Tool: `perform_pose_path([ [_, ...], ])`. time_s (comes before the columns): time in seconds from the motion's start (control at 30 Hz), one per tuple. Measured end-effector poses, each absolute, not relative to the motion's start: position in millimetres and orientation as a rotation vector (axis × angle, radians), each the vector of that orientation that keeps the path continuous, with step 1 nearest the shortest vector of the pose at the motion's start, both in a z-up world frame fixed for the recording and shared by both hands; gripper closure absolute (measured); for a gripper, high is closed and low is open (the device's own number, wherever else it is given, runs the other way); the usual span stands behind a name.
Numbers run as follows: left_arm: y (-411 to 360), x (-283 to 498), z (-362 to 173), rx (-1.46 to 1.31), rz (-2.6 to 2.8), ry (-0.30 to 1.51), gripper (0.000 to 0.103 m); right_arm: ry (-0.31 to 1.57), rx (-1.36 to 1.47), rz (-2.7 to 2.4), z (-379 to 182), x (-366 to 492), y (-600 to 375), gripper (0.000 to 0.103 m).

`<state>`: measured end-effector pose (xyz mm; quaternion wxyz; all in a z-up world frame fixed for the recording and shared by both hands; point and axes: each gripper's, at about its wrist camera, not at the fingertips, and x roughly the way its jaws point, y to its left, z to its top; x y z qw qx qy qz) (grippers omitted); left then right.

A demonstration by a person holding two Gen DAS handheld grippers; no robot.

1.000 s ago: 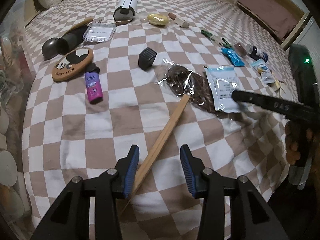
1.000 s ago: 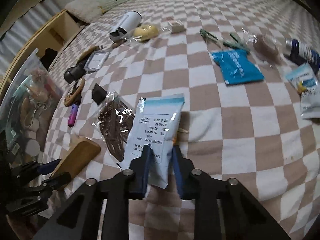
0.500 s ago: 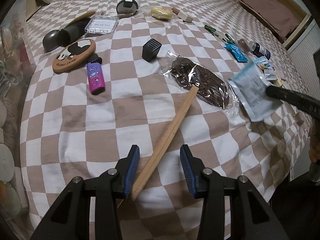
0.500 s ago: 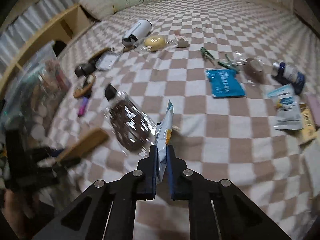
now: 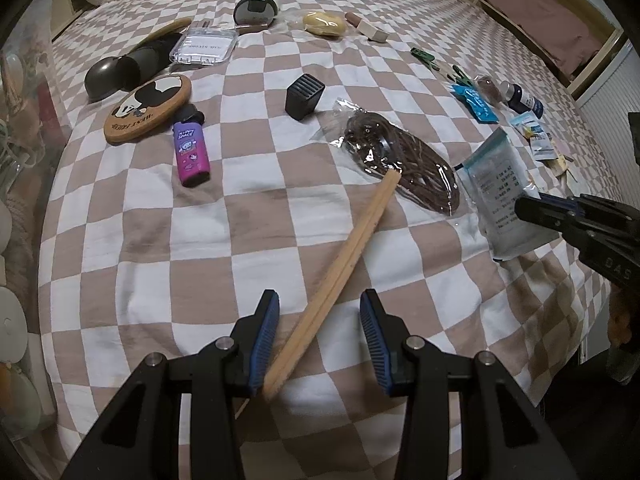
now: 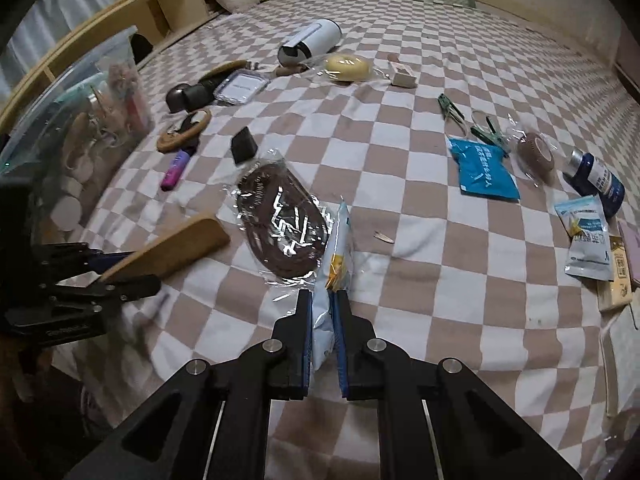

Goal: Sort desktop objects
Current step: 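Grasp the white packet with the right tool while the left tool holds the board, then lift the white packet upright with the right tool while the left tool holds the board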

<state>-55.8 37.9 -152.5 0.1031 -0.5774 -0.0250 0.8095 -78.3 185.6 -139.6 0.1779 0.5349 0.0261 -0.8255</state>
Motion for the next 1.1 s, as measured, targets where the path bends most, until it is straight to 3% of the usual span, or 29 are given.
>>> perform_pose_path([
  [0.47, 35, -58, -160, -1.707, 2.393, -0.077, 0.061, 0.037, 1.616, -2.351, -162, -91, 190, 0.092],
  [0.7, 35, -57, -158, -1.682, 2.389, -0.077, 0.081, 0.029, 1.638, -2.328, -165, -92, 188, 0.092],
  [0.87, 36, -55, -154, -1.656, 2.404, -0.078, 0.084, 0.025, 1.624, -2.329, -160, -89, 187, 0.092],
  [1.0, 34, -54, -146, -1.621, 2.424, -0.09, 0.095, 0.02, 1.61, -2.332, -156, -86, 186, 0.092],
  [1.1, 34, -53, -140, -1.593, 2.443, -0.092, 0.095, 0.017, 1.594, -2.335, -152, -85, 185, 0.092],
])
